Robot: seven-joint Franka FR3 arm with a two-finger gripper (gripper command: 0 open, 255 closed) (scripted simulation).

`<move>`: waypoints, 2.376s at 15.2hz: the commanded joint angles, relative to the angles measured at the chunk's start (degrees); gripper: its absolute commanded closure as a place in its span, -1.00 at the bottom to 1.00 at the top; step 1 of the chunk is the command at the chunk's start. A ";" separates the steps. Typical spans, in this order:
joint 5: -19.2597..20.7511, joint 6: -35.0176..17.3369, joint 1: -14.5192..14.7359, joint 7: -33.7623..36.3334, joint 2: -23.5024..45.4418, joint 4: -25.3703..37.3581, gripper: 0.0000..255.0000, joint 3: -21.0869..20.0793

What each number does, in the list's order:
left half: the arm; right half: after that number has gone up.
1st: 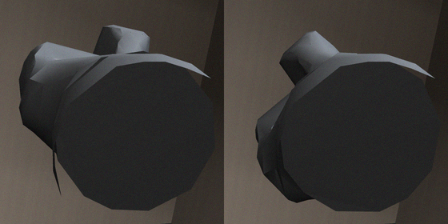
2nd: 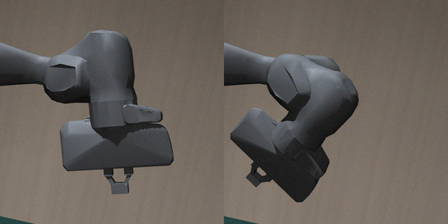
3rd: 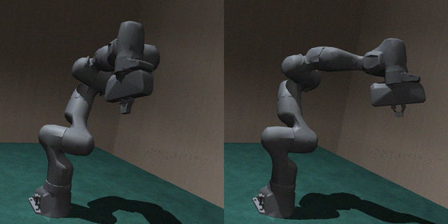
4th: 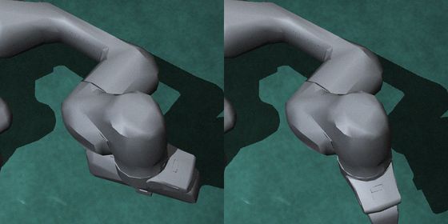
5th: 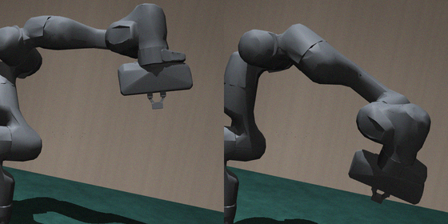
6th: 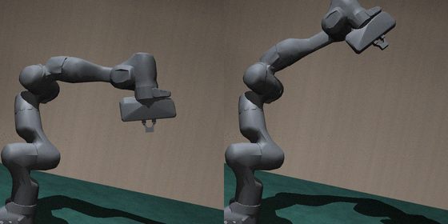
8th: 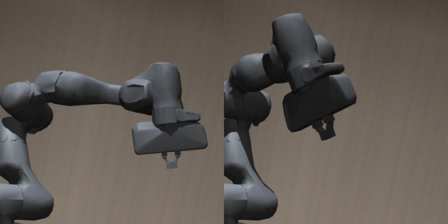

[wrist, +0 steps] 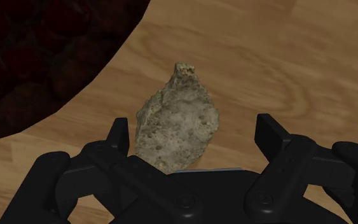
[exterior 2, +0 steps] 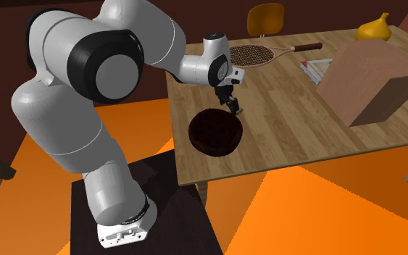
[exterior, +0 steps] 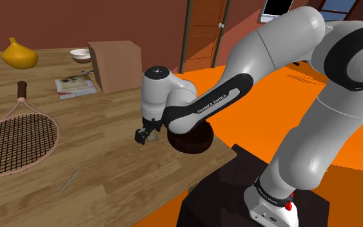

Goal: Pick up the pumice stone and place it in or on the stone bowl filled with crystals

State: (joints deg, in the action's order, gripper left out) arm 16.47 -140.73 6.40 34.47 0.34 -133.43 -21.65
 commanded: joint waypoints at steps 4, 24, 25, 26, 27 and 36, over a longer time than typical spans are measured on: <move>0.00 0.00 0.00 0.00 0.00 0.00 1.00 0.00; -5.56 9.29 0.40 -5.17 -6.08 4.21 1.00 0.17; -5.86 10.02 0.43 -5.48 -6.45 4.63 1.00 0.21; -6.15 10.76 0.47 -5.78 -6.81 5.06 1.00 0.25; -6.42 11.50 0.49 -6.06 -7.16 5.50 1.00 0.29; -8.29 18.19 0.70 -8.23 -9.66 10.04 1.00 0.70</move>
State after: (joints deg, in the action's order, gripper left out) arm 8.36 -123.35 7.04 26.35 -9.06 -123.95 -20.93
